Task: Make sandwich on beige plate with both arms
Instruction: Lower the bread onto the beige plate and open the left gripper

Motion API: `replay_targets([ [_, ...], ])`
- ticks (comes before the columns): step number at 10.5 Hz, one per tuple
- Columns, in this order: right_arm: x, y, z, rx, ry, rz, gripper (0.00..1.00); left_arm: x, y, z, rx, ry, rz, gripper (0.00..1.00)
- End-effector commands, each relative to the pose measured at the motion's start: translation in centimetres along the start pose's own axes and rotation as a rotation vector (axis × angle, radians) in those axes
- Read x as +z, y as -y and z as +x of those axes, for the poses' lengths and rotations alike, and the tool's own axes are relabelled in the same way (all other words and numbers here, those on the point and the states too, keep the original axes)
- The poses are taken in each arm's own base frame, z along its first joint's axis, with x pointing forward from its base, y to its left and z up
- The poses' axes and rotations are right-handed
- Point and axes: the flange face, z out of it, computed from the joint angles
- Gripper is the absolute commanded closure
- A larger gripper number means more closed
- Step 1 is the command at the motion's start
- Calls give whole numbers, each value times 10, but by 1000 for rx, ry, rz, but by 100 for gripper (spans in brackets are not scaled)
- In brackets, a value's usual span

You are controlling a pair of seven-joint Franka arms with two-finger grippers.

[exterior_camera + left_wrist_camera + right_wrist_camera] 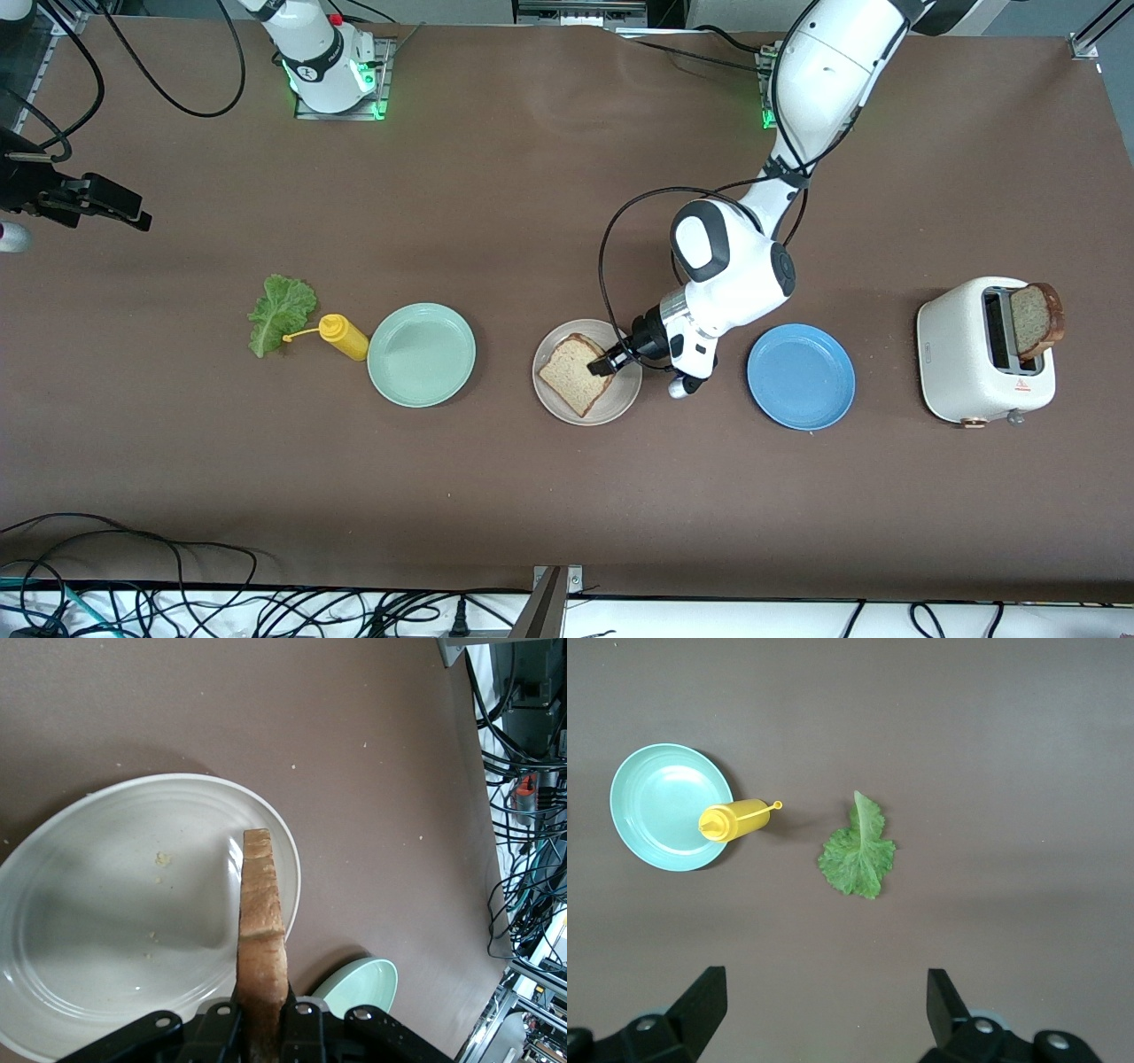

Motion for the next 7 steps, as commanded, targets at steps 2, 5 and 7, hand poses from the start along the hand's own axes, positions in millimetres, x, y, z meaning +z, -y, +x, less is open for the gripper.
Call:
replay_targets([
  [2,-4,-1,-1,-4,3,19,0,7,-3,-1,6,-13,-20,100],
  [5,-4,-1,-1,-4,3,19,0,3,0,-2,294,-30,61,0],
  [7,-4,-1,-1,-4,3,19,0,0,1,0,353,-39,92,0],
])
